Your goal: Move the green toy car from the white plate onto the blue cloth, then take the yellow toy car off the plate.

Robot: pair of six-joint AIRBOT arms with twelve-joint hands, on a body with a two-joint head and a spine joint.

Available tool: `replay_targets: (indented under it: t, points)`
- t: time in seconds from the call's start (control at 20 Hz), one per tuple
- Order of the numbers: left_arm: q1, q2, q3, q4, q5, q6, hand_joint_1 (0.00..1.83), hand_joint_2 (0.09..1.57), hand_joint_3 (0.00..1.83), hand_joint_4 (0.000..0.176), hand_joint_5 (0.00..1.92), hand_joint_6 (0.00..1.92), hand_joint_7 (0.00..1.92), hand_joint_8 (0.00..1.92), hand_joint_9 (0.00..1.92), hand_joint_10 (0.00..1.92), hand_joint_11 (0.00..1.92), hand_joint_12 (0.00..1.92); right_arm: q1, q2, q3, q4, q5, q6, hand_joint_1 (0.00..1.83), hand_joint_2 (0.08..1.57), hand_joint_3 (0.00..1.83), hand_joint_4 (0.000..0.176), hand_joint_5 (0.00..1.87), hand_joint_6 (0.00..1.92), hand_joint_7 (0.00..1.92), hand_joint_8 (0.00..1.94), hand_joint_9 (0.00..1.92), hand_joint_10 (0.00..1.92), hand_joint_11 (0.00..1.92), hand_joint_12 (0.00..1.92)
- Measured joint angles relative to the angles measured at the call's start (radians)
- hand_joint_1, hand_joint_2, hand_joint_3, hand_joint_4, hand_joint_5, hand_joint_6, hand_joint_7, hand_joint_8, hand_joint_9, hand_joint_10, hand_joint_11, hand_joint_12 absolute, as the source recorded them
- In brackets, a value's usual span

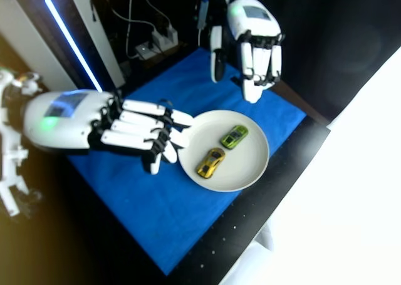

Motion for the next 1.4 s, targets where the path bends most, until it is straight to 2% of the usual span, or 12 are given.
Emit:
replay_targets:
  t: [0.05,0.15,0.25,0.35,0.4,0.55,0.65,0.75,0.9,1.05,1.25,1.4]
  points:
    - [-0.008,-0.005,0.000,0.007,0.009,0.022,0.78,0.93,0.00,0.052,0.47,0.11,0.44,0.02,0.19,0.40,0.00,1.12,0.000,-0.002,0.000,-0.001,-0.007,0.000,1.07,0.85,0.11,0.000,0.55,0.88,0.58,1.01,0.47,1.22,0.26,1.61]
    - [-0.018,-0.006,0.000,0.006,0.019,0.036,0.81,0.94,0.00,0.044,0.49,0.09,0.43,0.00,0.18,0.36,0.00,1.10,0.000,-0.002,0.001,0.000,-0.005,0.000,1.06,0.87,0.07,0.000,0.53,0.89,0.58,0.92,0.44,1.17,0.21,1.61]
    - [-0.027,-0.010,0.004,0.004,0.031,0.039,0.83,0.95,0.00,0.053,0.49,0.06,0.51,0.02,0.20,0.52,0.00,1.11,0.000,-0.002,0.006,0.000,-0.006,0.000,1.02,0.89,0.06,0.000,0.42,0.88,0.48,0.98,0.35,1.28,0.16,1.76]
    - [-0.050,-0.026,0.023,0.006,0.057,0.040,0.86,0.95,0.00,0.034,0.50,0.06,0.58,0.05,0.28,0.57,0.00,1.10,0.000,-0.015,0.018,0.002,-0.007,-0.001,1.05,0.87,0.04,0.000,0.46,0.73,0.50,0.91,0.36,1.30,0.16,1.85]
    - [-0.056,-0.033,0.031,0.007,0.065,0.040,0.86,0.93,0.00,0.000,0.51,0.06,0.59,0.05,0.33,0.58,0.00,1.29,0.000,-0.016,0.018,0.000,-0.010,-0.001,1.02,0.88,0.03,0.000,0.50,0.70,0.51,0.94,0.37,1.38,0.22,1.90]
    - [-0.087,-0.083,0.080,0.008,0.110,0.041,0.90,0.90,0.00,0.000,0.63,0.07,0.65,0.04,0.37,0.49,0.00,1.39,0.002,-0.019,0.019,-0.001,-0.021,-0.001,1.01,0.88,0.02,0.000,0.55,0.69,0.55,1.05,0.44,1.48,0.35,1.92]
    - [-0.094,-0.119,0.111,0.009,0.153,0.041,0.91,0.91,0.00,0.000,0.67,0.07,0.72,0.05,0.40,0.68,0.00,1.55,0.002,-0.019,0.020,0.000,-0.022,-0.001,1.03,0.88,0.02,0.000,0.50,0.73,0.56,1.07,0.46,1.47,0.34,1.92]
    - [-0.118,-0.156,0.147,0.030,0.222,0.041,0.90,0.97,0.00,0.000,0.71,0.05,0.73,0.02,0.47,0.55,0.00,1.54,0.002,-0.019,0.020,0.000,-0.022,-0.001,1.06,0.90,0.02,0.000,0.44,0.88,0.49,1.17,0.41,1.51,0.27,1.92]
    - [-0.136,-0.183,0.172,0.041,0.243,0.041,0.98,0.90,0.00,0.000,0.75,0.01,0.81,0.01,0.67,0.26,0.15,1.40,0.002,-0.019,0.020,0.000,-0.022,-0.001,1.13,0.93,0.02,0.000,0.36,1.02,0.46,1.22,0.39,1.56,0.30,1.92]
    - [-0.143,-0.219,0.206,0.045,0.282,0.041,1.01,0.90,0.00,0.000,0.76,0.01,0.83,0.00,0.73,0.18,0.23,1.32,0.002,-0.019,0.021,0.000,-0.023,-0.001,1.20,0.95,0.03,0.000,0.35,0.96,0.46,1.16,0.36,1.53,0.18,1.92]
    - [-0.150,-0.256,0.248,0.049,0.330,0.041,1.02,0.91,0.00,0.000,0.75,0.00,0.81,0.00,0.72,0.21,0.21,1.43,0.002,-0.019,0.022,0.000,-0.022,-0.001,1.20,0.96,0.03,0.000,0.39,0.87,0.49,1.12,0.38,1.53,0.27,1.92]
    - [-0.150,-0.281,0.275,0.049,0.353,0.041,1.01,0.93,0.00,0.000,0.70,0.00,0.78,0.00,0.62,0.40,0.18,1.43,0.002,-0.019,0.022,0.000,-0.023,-0.001,1.22,0.95,0.04,0.000,0.42,0.81,0.50,1.14,0.41,1.52,0.31,1.92]
